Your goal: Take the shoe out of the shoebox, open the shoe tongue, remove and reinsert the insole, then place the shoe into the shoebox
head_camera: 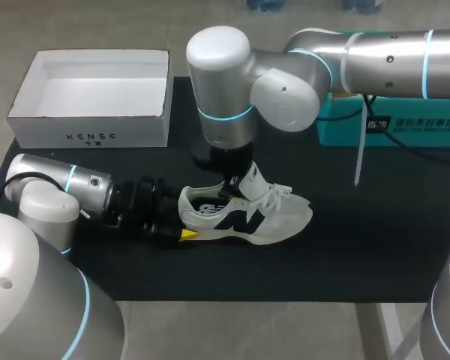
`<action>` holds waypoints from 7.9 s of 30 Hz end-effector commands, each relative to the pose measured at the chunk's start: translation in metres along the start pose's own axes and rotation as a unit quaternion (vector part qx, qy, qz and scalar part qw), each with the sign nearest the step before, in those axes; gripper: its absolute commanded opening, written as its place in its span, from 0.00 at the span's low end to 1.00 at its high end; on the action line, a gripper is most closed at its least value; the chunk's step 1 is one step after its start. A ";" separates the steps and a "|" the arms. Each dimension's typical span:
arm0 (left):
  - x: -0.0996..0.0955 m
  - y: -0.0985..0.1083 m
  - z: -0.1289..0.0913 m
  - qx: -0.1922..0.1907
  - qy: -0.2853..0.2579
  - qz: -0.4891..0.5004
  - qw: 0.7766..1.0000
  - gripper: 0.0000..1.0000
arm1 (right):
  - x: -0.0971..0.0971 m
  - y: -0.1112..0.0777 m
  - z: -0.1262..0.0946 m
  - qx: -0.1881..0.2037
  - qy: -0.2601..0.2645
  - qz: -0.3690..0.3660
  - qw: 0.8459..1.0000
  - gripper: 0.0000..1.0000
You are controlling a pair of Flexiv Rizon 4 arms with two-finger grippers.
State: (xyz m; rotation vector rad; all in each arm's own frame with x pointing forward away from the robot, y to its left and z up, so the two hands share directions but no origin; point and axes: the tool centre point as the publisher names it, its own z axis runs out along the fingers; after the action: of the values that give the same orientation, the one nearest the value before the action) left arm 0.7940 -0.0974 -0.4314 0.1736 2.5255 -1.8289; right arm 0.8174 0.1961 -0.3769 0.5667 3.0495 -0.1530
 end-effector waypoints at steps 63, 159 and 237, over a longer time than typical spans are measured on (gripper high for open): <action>0.001 0.001 0.000 -0.001 0.000 0.000 1.000 0.00 | 0.037 0.001 0.065 0.049 0.124 -0.026 0.991 0.00; 0.001 0.001 0.000 -0.001 0.000 0.000 1.000 0.00 | 0.041 0.010 0.076 0.049 0.168 -0.017 0.984 0.00; 0.001 0.001 0.000 -0.001 0.000 0.000 1.000 0.00 | 0.026 0.023 0.052 0.010 0.120 -0.022 0.992 0.43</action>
State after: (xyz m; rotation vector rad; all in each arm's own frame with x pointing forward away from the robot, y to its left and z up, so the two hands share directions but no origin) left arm 0.7941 -0.0973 -0.4316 0.1725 2.5255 -1.8293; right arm 0.8002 0.2148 -0.4040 0.5576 3.2758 -0.1302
